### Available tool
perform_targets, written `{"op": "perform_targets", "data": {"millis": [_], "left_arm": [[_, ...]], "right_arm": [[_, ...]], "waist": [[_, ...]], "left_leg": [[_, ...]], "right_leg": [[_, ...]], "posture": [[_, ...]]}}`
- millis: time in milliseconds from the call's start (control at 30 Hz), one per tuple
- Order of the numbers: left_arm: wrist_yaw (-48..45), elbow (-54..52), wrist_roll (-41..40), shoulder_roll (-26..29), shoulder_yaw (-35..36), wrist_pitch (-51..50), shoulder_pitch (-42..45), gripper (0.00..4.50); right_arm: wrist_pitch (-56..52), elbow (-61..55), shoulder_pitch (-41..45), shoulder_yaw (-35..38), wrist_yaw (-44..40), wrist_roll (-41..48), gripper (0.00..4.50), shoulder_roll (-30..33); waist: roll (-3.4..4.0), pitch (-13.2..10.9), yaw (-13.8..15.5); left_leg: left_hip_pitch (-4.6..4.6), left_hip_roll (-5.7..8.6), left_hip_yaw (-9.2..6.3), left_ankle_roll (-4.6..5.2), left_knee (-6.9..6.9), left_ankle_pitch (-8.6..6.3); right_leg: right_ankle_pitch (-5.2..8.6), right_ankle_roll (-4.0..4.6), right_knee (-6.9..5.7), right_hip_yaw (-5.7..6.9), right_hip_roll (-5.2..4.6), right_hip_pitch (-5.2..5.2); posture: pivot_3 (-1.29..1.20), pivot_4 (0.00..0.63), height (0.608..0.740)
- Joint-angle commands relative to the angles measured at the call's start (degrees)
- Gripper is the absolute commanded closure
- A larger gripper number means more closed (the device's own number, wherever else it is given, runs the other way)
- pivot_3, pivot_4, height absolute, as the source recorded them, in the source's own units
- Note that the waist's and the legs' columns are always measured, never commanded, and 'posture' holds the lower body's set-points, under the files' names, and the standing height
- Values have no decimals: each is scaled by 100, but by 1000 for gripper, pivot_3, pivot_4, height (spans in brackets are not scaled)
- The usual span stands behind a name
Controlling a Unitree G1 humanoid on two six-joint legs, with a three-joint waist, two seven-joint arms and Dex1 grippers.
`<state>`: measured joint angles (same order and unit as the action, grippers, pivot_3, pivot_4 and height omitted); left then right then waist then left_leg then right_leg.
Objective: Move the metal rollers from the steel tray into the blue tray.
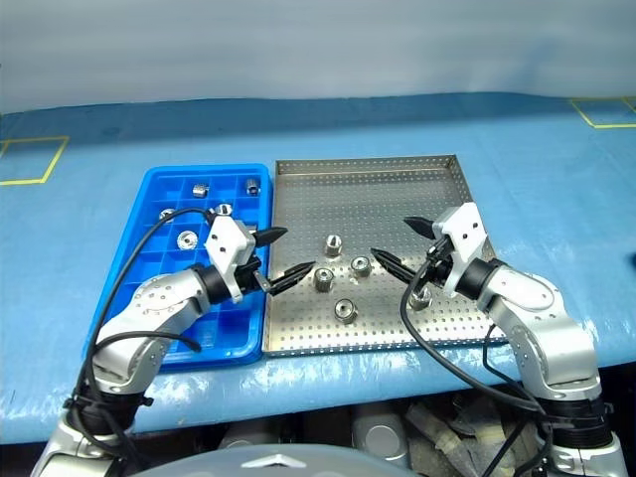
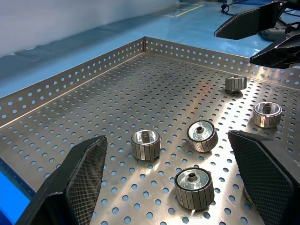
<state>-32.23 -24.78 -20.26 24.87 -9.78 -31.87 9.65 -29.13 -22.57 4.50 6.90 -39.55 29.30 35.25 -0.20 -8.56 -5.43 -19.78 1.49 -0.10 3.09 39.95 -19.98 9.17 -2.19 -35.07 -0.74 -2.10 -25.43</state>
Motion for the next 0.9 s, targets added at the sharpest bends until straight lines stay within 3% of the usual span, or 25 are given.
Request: {"op": "perform_targets", "data": {"millis": [33,533,667,900], "left_arm": [[-2,-220,33,-27,10,103,4,0],[9,-328,179,70,-37,113,66,0],[-96,-323,590,235,-431,135,245,0],[-37,113,904,63,-870,-123,609,0]], "right_arm": [[61,-52,102,30,15,-27,15,-11],[77,61,152,-106,26,-211,15,-87],[96,55,143,-131,47,-262,15,-118],[147,-6,2,-125,108,-337,15,-161]], "waist": [[0,0,0],[0,0,4],[1,1,3],[1,1,-1]], "left_leg": [[0,0,0,0,0,0],[0,0,0,0,2,0],[0,1,0,0,2,0],[0,2,1,0,3,0]], "right_leg": [[0,0,0,0,0,0],[-1,0,-2,0,-1,0],[-1,0,-3,0,0,0],[-2,-2,-3,-1,0,0]], "posture": [[-244,150,740],[-236,150,740],[-244,150,740],[-264,150,740]]}}
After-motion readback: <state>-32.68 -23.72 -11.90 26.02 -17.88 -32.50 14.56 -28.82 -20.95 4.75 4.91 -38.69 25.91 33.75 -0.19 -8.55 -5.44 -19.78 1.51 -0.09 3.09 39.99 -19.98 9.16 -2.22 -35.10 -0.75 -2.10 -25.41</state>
